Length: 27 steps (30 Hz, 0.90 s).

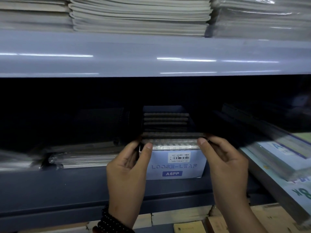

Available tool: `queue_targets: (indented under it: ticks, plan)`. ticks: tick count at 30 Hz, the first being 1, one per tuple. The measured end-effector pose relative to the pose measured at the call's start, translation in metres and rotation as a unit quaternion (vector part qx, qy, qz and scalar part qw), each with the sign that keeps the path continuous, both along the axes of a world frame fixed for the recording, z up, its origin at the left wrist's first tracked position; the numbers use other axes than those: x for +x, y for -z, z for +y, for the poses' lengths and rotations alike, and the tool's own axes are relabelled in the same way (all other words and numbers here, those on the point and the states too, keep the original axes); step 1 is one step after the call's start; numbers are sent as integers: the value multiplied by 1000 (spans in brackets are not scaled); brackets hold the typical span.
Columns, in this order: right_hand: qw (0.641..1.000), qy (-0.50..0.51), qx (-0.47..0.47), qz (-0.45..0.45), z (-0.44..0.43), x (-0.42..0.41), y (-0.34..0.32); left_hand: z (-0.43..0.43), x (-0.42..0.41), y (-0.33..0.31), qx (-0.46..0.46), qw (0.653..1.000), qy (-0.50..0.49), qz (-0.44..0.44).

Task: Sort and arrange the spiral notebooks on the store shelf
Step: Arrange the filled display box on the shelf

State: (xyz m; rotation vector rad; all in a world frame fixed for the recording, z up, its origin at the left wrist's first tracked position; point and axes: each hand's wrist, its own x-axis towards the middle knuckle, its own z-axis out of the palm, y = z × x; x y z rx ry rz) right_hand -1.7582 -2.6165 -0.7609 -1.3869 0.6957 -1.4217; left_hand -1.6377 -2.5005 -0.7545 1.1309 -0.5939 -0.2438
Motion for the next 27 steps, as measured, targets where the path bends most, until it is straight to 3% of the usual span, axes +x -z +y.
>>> queue_targets:
  ticks: [5,17,27]
  plan:
    - [996,64,-37,49,3,5,2,2,2,-2,35,999,-26,-19]
    - [999,33,-38,18,13,5,7,7,-1,5,35,998,-42,18]
    - [998,-2,65,-18,7,8,1,-1,5,0,22,995,-28,93]
